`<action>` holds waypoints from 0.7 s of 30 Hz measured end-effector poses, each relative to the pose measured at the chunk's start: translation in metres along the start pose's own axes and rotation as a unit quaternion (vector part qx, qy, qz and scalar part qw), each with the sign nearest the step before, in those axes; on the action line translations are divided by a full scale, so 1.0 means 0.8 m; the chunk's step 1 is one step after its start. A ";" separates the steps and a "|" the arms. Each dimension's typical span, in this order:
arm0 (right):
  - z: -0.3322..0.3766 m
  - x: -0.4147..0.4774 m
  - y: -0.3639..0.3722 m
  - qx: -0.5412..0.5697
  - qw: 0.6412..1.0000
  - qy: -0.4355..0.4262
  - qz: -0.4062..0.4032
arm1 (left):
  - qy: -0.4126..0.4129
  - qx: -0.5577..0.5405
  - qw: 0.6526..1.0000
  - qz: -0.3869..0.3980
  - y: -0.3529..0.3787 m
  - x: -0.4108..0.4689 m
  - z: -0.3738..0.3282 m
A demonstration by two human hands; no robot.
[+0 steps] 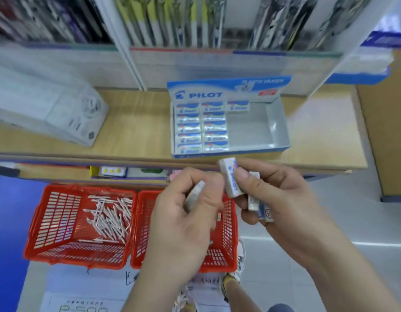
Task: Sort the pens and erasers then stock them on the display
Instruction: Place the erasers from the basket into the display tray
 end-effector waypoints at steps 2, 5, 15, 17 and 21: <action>0.022 0.005 -0.010 -0.055 0.998 -0.017 0.018 | 0.003 -0.006 1.000 0.000 0.007 0.015 -0.013; 0.048 0.016 -0.018 -0.108 0.992 -0.027 0.057 | -0.003 -0.011 1.000 0.025 0.018 0.039 -0.029; 0.092 0.060 -0.028 -0.238 0.966 -0.088 0.047 | 0.016 0.050 0.996 0.076 0.019 0.109 -0.037; 0.108 0.062 -0.032 -0.351 0.927 -0.135 -0.013 | 0.041 0.098 0.992 0.065 0.020 0.117 -0.038; 0.123 0.070 -0.028 -0.549 0.805 -0.204 -0.094 | 0.080 0.220 0.972 0.025 0.016 0.128 -0.034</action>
Point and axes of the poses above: each hand's wrist, its own x-axis towards the middle knuckle, its own y-axis out of the palm, z = x × y, the point moved 8 cm from there along x, towards the middle knuckle, and after that the axes turned 3 degrees about x, right-handed, at the moved point
